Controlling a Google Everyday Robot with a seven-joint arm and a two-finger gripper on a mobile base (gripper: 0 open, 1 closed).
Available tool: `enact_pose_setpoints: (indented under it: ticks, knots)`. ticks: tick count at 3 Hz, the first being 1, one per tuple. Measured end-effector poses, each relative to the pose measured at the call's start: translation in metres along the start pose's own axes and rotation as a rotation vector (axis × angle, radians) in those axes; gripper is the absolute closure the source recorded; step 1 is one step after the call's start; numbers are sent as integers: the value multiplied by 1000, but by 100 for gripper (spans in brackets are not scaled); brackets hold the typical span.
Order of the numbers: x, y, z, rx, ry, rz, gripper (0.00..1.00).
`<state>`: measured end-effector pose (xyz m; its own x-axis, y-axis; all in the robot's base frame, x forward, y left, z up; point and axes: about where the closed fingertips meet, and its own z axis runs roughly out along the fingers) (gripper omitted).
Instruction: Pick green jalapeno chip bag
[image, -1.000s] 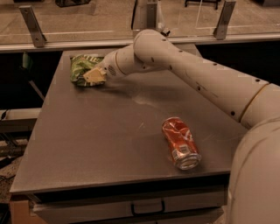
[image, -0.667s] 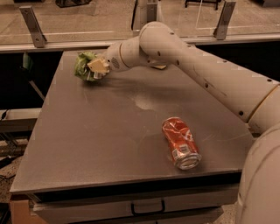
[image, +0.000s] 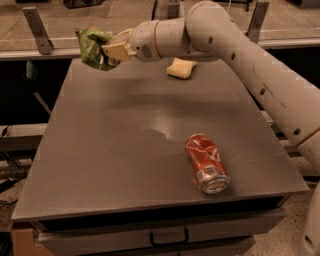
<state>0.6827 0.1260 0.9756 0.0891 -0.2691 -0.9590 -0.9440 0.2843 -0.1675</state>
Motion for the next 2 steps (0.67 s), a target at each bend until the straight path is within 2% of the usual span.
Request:
enact_pose_setpoints:
  ticks: [1,2]
  knots:
    - [-34,18,-27,-108,-97,-104,100]
    - [-35,28,-28,-149,-93,-125,100]
